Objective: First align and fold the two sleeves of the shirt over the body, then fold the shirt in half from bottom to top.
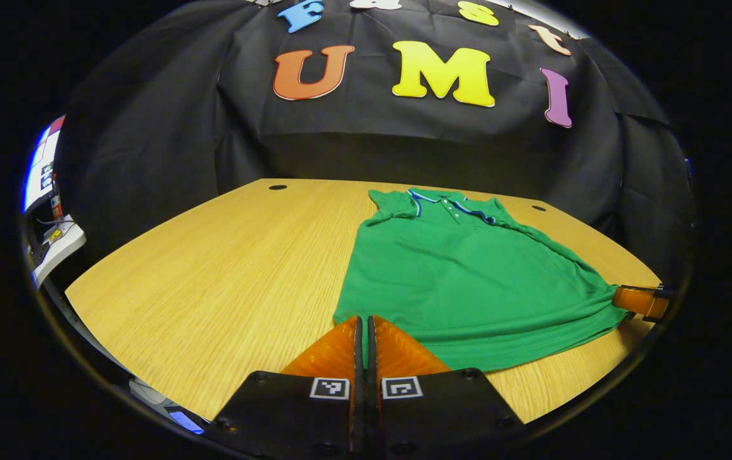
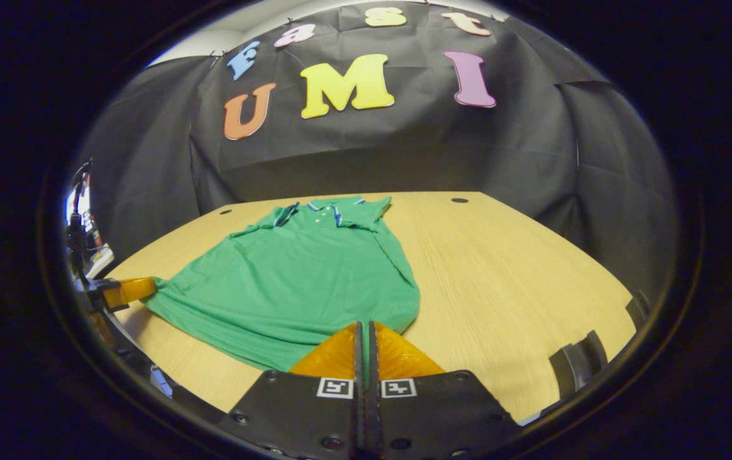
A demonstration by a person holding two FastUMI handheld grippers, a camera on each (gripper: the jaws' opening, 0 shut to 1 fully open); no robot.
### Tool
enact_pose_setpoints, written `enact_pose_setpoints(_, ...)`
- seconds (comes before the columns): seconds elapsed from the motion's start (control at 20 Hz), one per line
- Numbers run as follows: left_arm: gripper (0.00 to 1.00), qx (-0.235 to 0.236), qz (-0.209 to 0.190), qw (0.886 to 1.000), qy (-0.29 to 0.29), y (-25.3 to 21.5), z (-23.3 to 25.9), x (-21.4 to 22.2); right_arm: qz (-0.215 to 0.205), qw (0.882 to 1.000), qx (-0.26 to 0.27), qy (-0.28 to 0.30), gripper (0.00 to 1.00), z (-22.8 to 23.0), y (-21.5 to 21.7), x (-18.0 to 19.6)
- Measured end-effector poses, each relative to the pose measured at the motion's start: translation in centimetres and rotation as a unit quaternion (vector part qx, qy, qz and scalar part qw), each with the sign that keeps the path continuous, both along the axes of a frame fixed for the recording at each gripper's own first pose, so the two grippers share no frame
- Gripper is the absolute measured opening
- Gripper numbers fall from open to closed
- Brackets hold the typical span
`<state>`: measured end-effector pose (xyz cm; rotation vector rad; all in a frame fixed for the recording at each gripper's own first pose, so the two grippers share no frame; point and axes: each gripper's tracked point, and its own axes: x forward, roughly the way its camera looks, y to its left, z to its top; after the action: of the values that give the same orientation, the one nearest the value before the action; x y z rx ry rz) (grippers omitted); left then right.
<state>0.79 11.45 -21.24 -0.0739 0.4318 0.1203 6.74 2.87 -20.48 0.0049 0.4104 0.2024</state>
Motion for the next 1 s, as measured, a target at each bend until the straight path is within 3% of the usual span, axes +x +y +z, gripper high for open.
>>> enact_pose_setpoints(0.4,0.06,-0.014,0.009,1.0,-0.022,1.2,3.4,6.7,0.014,0.998,0.0,-0.067,0.01,8.0,2.0,6.0)
enact_pose_setpoints(0.8,0.06,0.005,0.004,0.998,-0.066,1.9,8.3,15.7,0.012,0.995,-0.025,-0.096,0.01,11.4,3.4,15.2)
enact_pose_setpoints(0.85,0.06,0.006,0.0,0.997,-0.074,1.7,9.3,17.2,0.009,0.994,-0.025,-0.102,0.01,13.5,1.9,15.5)
enact_pose_setpoints(1.0,0.05,0.027,-0.009,0.994,-0.107,2.0,12.5,21.9,0.009,0.992,-0.02,-0.122,0.01,16.2,2.6,19.8)
